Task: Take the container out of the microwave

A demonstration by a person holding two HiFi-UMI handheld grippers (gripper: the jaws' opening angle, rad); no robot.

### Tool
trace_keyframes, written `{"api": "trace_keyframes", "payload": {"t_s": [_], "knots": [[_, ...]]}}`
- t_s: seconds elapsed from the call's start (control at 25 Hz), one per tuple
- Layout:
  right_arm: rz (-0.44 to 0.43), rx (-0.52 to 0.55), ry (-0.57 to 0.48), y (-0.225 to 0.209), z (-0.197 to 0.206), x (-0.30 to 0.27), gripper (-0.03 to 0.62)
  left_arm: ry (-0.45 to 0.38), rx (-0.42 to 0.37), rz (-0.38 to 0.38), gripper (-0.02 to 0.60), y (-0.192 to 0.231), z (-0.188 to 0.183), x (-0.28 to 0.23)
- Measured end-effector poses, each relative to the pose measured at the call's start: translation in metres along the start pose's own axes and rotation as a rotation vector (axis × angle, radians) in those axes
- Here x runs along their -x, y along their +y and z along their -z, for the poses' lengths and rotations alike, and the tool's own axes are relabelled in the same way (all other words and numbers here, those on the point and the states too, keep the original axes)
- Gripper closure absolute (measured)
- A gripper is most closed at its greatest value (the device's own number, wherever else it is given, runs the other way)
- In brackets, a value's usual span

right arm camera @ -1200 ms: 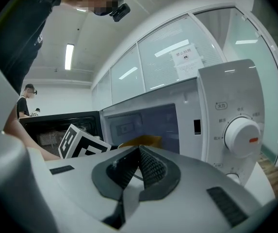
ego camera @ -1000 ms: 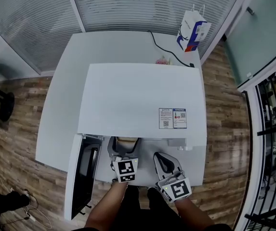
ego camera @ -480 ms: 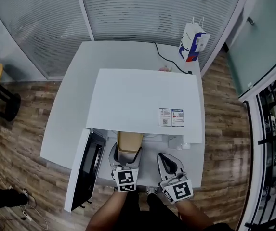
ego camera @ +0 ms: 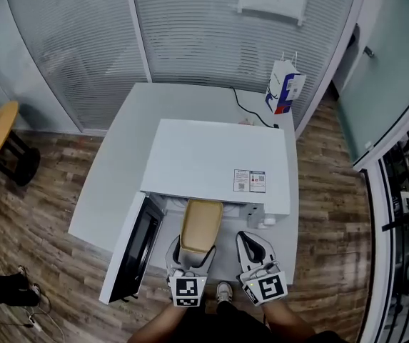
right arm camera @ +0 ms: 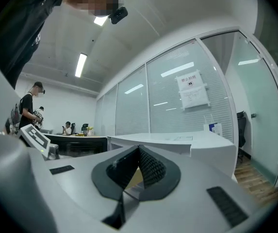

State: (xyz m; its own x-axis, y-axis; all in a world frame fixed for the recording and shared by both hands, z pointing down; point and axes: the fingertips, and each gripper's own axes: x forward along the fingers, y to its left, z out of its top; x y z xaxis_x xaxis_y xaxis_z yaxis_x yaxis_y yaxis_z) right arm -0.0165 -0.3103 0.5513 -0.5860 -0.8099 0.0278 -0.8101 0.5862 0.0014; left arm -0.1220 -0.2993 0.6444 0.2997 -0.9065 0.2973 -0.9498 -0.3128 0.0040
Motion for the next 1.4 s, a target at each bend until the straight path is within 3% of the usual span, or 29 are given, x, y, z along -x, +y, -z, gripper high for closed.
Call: {"api": "trace_keyframes", "payload": {"t_s": [0.2,0.4,1.0,1.4], "knots": [[-0.006,0.029,-0.064,-0.003,-0.028,0.002,0.595,-0.030,-0.005,0.000,0.149,-0.010,-0.009,0.034],[0.004,0.047,-0.118,-0.008,-0.050,0.002,0.595,-0.112,-0.049,-0.012,0.150,-0.012,-0.042,0.047],[0.000,0.125,-0.250,-0.002,-0.120,0.007,0.595,-0.331,-0.099,-0.057,0.149,0.003,-0.137,0.055],[0.017,0.148,-0.291,0.002,-0.140,0.010,0.595,-0.399,-0.095,-0.047,0.149,0.005,-0.172,0.059]]}}
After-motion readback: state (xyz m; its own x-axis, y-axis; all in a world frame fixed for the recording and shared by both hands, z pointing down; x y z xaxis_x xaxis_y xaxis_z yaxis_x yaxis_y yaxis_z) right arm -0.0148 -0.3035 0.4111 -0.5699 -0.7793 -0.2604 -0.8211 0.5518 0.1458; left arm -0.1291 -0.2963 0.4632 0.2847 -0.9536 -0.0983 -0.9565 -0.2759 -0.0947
